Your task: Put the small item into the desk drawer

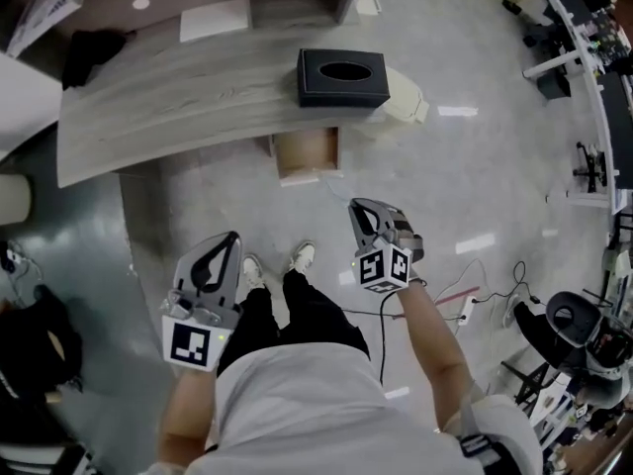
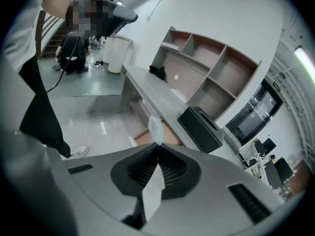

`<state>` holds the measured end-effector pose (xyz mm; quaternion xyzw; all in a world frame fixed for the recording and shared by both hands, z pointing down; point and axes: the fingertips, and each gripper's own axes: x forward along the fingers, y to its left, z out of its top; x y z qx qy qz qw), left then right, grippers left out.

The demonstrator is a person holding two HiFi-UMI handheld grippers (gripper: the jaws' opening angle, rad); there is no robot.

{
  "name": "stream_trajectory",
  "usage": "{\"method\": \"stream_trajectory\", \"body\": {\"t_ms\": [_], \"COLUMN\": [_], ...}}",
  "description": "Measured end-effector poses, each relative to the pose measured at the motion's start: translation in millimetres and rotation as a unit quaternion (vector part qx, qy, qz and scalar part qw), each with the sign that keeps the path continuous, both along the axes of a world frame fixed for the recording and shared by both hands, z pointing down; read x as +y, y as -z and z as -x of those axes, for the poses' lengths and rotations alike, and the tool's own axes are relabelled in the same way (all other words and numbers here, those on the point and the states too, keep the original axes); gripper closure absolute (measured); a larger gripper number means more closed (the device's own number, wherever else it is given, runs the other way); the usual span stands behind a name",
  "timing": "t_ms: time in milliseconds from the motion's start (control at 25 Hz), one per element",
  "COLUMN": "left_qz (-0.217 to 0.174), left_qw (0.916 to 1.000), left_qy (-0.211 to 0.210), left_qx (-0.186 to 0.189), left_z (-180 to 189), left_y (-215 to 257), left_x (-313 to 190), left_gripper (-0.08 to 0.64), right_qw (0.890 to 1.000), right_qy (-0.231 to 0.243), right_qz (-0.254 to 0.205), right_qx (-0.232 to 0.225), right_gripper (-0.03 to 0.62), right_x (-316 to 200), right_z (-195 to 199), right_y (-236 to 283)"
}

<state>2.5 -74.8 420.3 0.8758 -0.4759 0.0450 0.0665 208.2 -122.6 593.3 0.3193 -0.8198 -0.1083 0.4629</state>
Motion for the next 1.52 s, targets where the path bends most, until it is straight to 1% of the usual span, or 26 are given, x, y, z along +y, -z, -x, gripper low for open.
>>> {"method": "stream_trajectory", "body": {"t_ms": [320, 560, 760, 960, 1120, 1520], "left_qz": [0.023, 0.041, 0.051, 0.057, 0.060, 0.076], "left_qw": [0.9996, 0.9986, 0.9973, 0.9961, 0.9949, 0.9926], "left_qy": [0.017, 0.030, 0.048, 0.061, 0.075, 0.090], "left_qx": [-0.003, -0.013, -0.022, -0.028, -0.028, -0.030], "left_z": [7, 13, 23, 30, 36, 44], "left_y": [-23, -36, -43, -46, -49, -59], "left_x": [1, 5, 7, 12, 14, 24], "left_gripper": [0.543, 0.543, 0.543, 0.543, 0.543, 0.543], "right_qw": [0.997, 0.992, 0.989, 0.986, 0.981, 0.974], "right_qy": [0.043, 0.066, 0.084, 0.093, 0.109, 0.104], "right_qz": [0.040, 0.058, 0.065, 0.075, 0.086, 0.110], "right_qx": [0.055, 0.090, 0.106, 0.118, 0.134, 0.171], "right_gripper": [0.568, 0.568, 0.568, 0.568, 0.568, 0.568], "right_x": [-23, -42, -52, -57, -57, -63], "right_z": [12, 16, 22, 27, 31, 26], "right_y": [-83, -128, -152, -172, -188, -221]}}
